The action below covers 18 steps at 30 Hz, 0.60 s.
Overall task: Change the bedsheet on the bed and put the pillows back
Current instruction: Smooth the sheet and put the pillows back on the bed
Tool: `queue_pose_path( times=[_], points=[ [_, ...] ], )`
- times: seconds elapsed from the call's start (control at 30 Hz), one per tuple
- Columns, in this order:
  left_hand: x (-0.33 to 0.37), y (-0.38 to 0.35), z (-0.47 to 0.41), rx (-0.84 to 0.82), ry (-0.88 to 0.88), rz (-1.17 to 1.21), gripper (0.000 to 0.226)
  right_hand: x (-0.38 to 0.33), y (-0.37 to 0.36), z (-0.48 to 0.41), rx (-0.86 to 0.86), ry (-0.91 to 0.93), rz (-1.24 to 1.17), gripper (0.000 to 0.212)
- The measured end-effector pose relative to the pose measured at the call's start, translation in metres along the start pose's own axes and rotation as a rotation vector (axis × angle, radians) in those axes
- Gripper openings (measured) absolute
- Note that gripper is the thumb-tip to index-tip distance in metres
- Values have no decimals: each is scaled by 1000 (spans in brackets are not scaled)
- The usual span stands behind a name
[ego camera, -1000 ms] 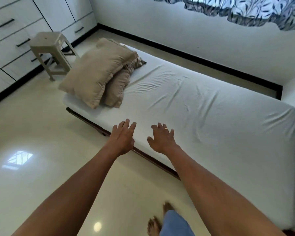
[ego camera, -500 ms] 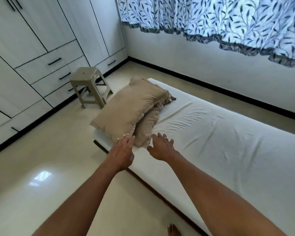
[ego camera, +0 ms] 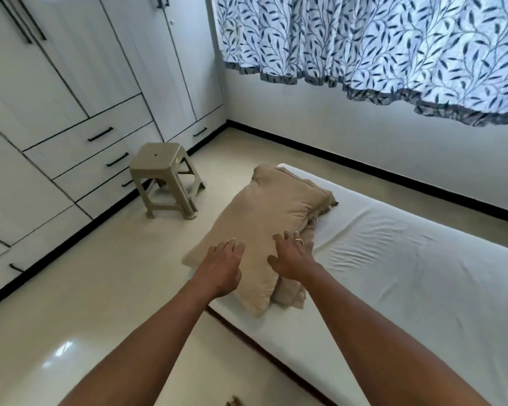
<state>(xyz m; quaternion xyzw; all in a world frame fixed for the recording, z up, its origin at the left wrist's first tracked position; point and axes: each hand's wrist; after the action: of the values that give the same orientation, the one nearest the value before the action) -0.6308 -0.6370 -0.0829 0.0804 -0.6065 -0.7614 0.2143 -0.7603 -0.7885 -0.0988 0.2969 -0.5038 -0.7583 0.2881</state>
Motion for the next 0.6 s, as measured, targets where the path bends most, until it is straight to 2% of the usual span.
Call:
queue_pose_path(
  times=[0.17, 0.33, 0.6],
  points=[
    [-14, -7, -53, -96, -166, -6, 62, -4, -17, -23, -79, -156, -78, 62],
    [9, -32, -112, -199, -331, -15, 58, 39, -49, -39, -157, -362, -159, 68],
    [39, -54, -179, -319, -474, 24, 57, 94, -85, -50, -255, -534, -209, 61]
  ],
)
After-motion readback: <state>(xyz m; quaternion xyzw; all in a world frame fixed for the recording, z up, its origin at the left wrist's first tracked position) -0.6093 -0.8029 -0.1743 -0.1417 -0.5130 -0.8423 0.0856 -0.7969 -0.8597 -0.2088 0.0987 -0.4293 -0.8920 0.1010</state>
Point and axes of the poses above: each hand's wrist, its own z-axis away from the middle knuckle, its own y-axis out of the back of the hand, x = y × z, and after that the axes turned 9 degrees about z, right-handed
